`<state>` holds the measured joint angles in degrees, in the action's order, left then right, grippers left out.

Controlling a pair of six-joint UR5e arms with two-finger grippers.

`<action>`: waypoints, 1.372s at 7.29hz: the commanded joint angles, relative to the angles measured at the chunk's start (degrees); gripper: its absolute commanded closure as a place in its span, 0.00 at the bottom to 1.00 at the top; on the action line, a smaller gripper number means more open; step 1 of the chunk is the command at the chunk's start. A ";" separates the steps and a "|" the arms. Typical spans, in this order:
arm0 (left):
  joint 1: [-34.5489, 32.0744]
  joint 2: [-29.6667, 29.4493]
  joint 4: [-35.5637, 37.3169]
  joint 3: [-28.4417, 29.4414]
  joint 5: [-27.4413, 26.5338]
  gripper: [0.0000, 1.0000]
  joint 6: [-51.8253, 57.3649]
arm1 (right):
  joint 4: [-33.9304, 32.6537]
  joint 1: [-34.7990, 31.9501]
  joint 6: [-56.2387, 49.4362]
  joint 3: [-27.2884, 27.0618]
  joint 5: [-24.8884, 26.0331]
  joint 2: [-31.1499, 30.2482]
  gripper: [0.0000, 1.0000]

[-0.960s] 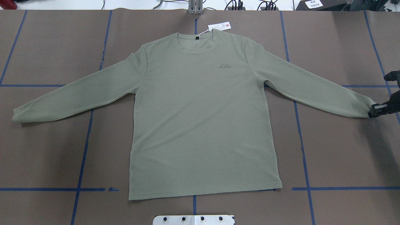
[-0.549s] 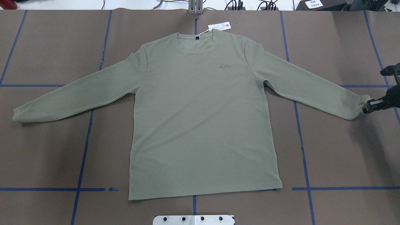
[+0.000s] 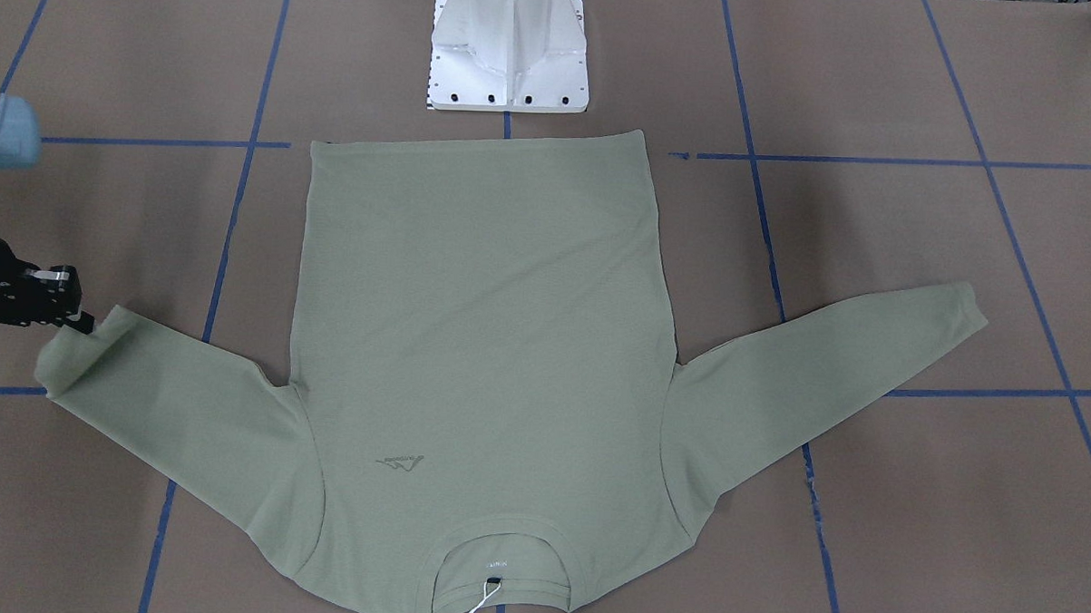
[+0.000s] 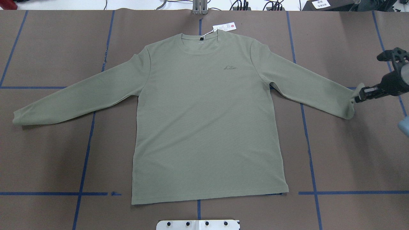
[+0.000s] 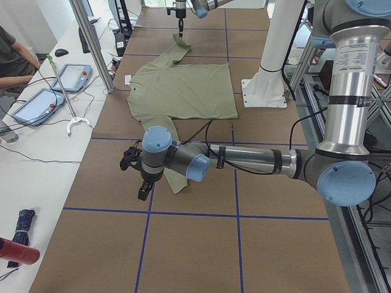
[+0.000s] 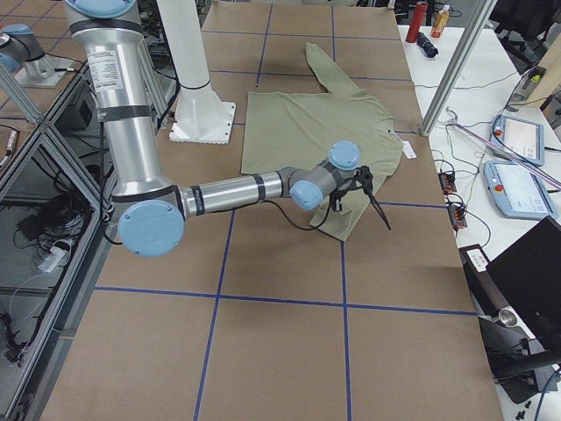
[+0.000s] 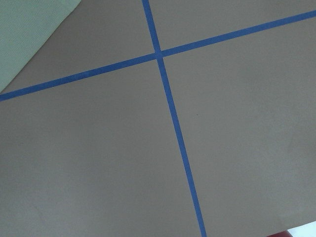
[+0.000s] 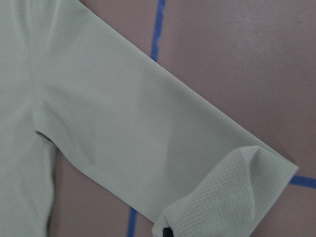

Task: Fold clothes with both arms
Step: 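Carry the sleeve across the shirt body with the right gripper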

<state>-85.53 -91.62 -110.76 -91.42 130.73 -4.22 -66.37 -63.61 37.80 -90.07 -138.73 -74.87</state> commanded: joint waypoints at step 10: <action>0.01 -1.19 -0.24 2.12 -0.04 0.00 0.00 | 9.28 31.43 17.80 17.20 31.32 38.92 1.00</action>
<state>-85.52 -92.81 -110.97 -89.39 130.68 -4.22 -62.40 -34.77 52.67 -73.84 -110.78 -36.42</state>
